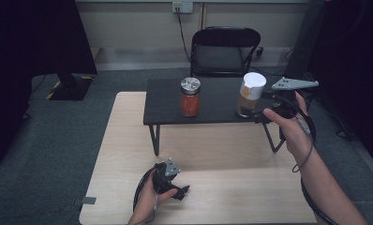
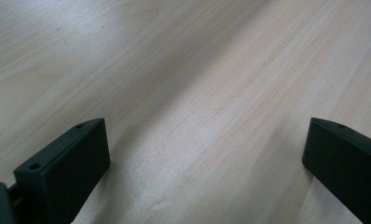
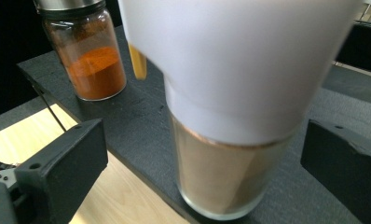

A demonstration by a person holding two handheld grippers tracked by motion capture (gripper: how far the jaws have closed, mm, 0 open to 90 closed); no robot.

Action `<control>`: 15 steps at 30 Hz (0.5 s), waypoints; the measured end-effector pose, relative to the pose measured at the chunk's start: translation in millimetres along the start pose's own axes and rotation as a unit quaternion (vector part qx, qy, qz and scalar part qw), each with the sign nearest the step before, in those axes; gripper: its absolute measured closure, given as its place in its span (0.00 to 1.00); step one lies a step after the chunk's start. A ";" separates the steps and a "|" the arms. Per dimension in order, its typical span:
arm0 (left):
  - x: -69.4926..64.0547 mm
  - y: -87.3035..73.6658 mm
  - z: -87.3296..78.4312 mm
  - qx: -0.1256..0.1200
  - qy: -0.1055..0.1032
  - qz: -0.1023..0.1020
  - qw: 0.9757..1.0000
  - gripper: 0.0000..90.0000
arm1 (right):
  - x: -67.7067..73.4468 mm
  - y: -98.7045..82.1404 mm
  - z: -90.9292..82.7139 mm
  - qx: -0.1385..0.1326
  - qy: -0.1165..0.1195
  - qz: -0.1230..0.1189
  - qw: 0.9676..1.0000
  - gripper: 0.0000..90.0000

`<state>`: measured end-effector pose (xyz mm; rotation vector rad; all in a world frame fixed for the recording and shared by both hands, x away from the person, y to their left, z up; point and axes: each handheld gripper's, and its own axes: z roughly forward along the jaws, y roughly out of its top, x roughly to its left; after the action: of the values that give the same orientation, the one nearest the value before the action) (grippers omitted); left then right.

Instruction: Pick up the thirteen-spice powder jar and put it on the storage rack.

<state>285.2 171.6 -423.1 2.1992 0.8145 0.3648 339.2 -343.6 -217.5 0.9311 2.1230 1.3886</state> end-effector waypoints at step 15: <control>0.2 0.3 -0.1 0.001 0.000 0.001 1.000 0.00 | 0.4 -24.8 -13.0 -0.004 0.007 -0.002 1.000 0.00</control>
<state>285.4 171.6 -422.8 2.2022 0.8134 0.3644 322.8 -358.1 -234.9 0.9162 2.1275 1.4053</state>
